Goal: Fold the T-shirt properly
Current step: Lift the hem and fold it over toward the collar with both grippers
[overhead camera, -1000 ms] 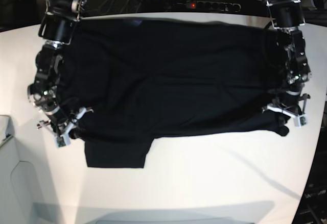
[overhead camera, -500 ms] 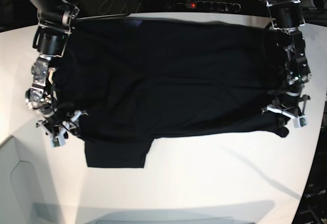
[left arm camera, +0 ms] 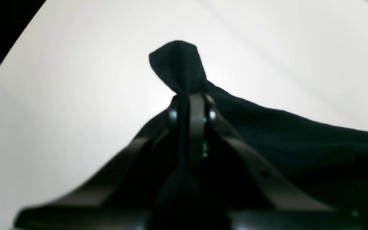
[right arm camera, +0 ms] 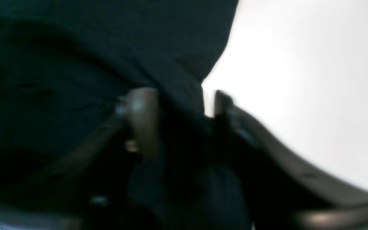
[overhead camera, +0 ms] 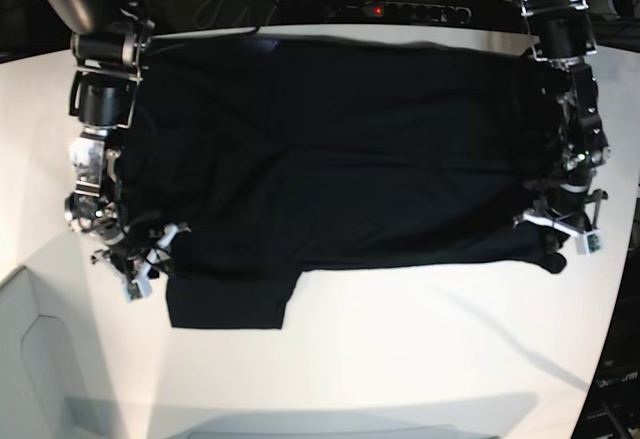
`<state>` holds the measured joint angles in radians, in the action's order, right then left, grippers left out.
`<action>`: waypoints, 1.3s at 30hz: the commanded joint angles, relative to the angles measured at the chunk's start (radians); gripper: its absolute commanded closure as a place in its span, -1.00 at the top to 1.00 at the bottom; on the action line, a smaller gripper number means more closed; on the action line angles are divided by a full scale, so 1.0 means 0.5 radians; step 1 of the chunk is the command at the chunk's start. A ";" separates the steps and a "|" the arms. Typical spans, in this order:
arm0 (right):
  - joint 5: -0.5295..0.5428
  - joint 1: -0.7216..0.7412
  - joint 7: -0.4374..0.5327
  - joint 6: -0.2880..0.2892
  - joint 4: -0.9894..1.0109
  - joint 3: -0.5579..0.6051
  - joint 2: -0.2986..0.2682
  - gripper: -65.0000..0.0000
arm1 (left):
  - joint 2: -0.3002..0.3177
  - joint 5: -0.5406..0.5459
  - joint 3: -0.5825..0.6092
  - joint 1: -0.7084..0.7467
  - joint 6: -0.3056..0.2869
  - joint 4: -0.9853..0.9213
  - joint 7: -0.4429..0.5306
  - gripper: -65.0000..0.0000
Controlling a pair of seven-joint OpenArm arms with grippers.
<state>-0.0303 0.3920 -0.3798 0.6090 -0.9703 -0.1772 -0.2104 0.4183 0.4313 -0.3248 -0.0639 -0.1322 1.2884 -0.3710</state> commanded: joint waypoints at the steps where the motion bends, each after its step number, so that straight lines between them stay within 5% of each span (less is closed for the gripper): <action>1: 0.019 0.068 0.049 0.011 -0.013 -0.003 -0.020 -0.52 | 0.043 0.004 -0.018 -0.043 0.002 0.030 0.047 -1.00; 4: 0.019 0.071 0.046 0.011 -0.016 -0.012 -0.020 -1.00 | 0.043 0.004 -0.024 -0.043 0.005 0.030 0.047 -1.00; 23: 0.032 -0.847 -0.129 0.011 -1.682 -0.203 0.036 -1.00 | 0.043 0.020 -0.193 0.099 -0.013 0.251 0.050 -1.00; 39: 0.032 -1.617 -0.107 0.011 -1.983 -0.399 0.140 -1.00 | -0.003 0.020 -0.429 0.645 -0.013 0.346 0.050 -1.00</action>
<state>-0.0216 -0.4187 -0.4500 0.6243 -1.9469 -0.3717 -0.1322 0.3923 0.4412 -0.5240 0.2646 -0.1474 1.4464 -0.3729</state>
